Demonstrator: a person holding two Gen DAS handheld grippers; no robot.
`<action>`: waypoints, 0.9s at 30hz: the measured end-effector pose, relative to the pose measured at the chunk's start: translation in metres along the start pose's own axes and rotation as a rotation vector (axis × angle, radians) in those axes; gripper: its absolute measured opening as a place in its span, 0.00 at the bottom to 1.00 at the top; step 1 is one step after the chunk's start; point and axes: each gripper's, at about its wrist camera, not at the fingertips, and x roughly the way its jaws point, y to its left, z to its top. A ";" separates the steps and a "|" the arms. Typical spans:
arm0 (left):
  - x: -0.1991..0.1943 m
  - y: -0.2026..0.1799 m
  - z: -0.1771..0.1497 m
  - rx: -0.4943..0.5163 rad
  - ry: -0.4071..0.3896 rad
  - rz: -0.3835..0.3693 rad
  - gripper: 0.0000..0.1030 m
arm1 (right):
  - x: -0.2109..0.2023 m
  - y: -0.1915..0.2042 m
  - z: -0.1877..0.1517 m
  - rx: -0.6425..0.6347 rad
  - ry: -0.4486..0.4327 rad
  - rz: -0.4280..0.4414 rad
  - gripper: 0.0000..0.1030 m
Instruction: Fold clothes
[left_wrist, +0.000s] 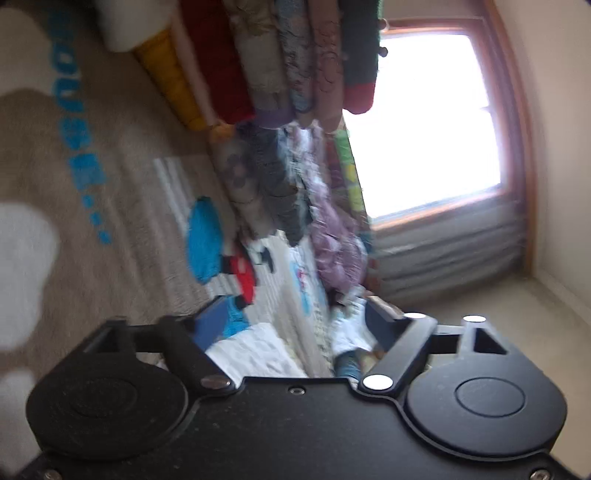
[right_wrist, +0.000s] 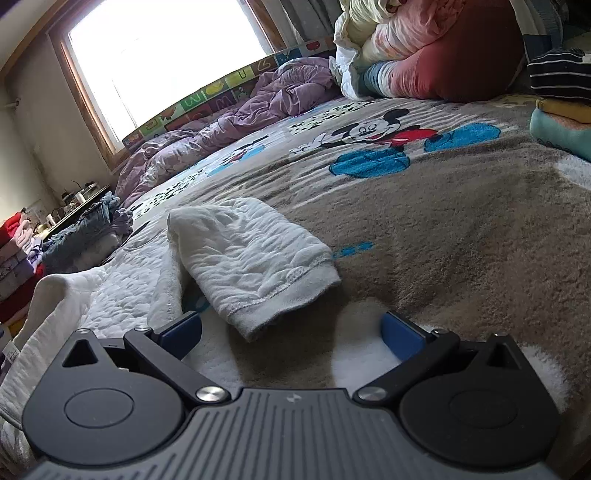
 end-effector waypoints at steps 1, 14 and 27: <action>-0.004 -0.003 -0.007 -0.004 0.010 0.009 0.89 | 0.001 0.000 0.000 0.001 -0.002 -0.003 1.00; 0.003 -0.046 -0.107 0.394 0.197 0.224 0.90 | 0.005 0.003 0.002 0.001 -0.008 -0.020 1.00; 0.025 -0.011 -0.098 0.096 0.112 0.169 0.36 | 0.009 0.008 0.002 -0.016 -0.013 -0.042 1.00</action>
